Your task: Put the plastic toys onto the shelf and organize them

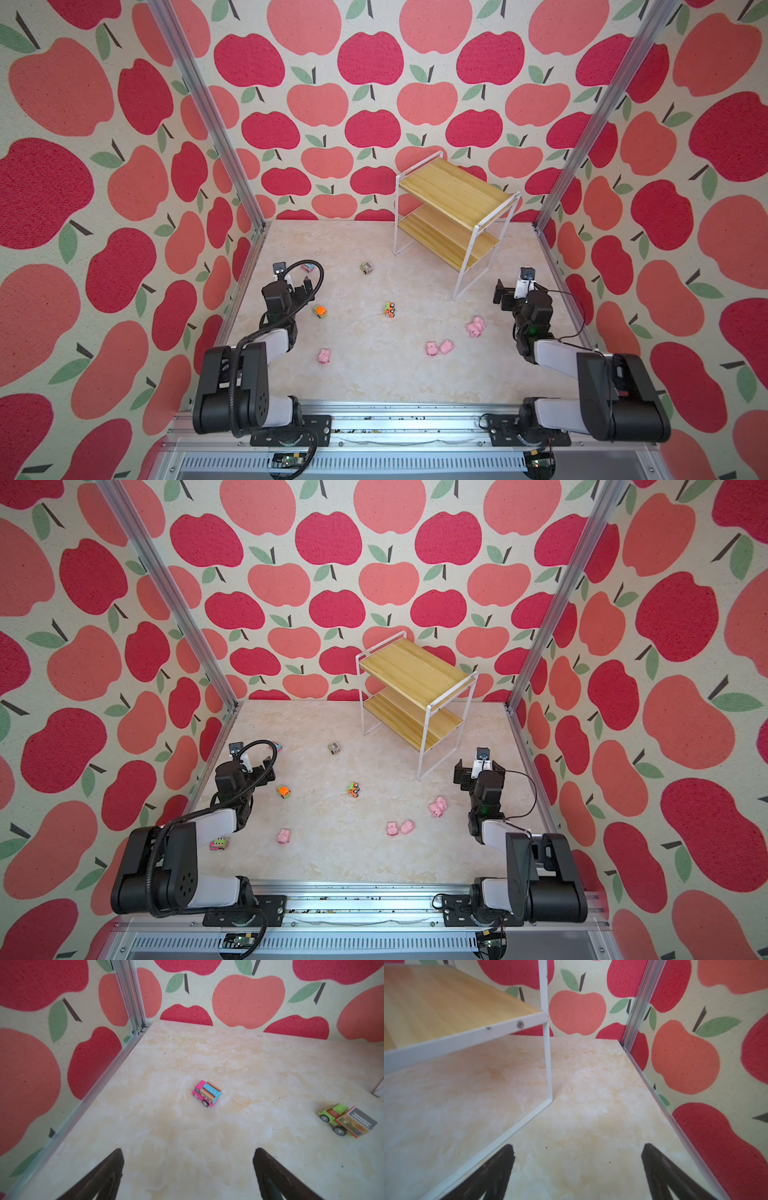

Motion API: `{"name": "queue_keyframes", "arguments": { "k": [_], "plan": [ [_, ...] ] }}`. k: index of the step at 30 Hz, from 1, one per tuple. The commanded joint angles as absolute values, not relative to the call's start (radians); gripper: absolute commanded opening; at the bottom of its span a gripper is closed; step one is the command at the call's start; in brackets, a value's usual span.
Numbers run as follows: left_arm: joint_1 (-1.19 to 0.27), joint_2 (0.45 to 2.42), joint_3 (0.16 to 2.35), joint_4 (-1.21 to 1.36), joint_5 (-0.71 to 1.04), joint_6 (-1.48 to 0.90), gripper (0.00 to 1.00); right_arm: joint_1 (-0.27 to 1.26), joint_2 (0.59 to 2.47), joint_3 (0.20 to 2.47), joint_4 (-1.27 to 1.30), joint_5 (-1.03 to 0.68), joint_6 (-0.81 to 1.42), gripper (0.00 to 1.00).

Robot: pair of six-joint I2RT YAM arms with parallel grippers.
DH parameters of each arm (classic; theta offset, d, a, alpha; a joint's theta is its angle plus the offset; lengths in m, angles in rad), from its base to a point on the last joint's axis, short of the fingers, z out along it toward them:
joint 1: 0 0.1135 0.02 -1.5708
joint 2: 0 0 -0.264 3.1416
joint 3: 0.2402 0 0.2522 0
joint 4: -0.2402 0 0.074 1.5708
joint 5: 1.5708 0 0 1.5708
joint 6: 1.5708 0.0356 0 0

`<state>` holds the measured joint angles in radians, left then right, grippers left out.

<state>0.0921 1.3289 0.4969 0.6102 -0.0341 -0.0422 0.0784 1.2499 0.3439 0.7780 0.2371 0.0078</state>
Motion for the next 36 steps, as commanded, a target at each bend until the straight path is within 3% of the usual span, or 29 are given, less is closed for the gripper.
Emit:
{"name": "queue_keyframes", "arguments": {
  "k": [1, 7, 15, 23, 36],
  "plan": [
    [0.086, 1.256, 0.611, 0.399, -0.03, -0.117, 0.99, 0.078, 1.143, 0.408, 0.519, 0.303, 0.123, 0.99],
    [-0.012, 1.261, 0.752, 0.416, 0.17, -0.13, 0.99, 0.062, 0.993, 0.49, 0.327, 0.244, 0.224, 0.99],
    [-0.184, 1.538, 0.982, 0.568, 0.43, -0.16, 0.99, 0.035, 1.039, 0.617, 0.323, 0.022, 0.199, 0.98],
    [-0.262, 1.857, 1.203, 0.765, 0.514, -0.22, 0.91, 0.035, 1.086, 0.741, 0.313, -0.083, 0.19, 0.98],
    [-0.319, 2.211, 1.566, 0.786, 0.555, -0.189, 0.71, 0.035, 1.118, 0.761, 0.301, -0.15, 0.176, 0.96]
  ]
}}
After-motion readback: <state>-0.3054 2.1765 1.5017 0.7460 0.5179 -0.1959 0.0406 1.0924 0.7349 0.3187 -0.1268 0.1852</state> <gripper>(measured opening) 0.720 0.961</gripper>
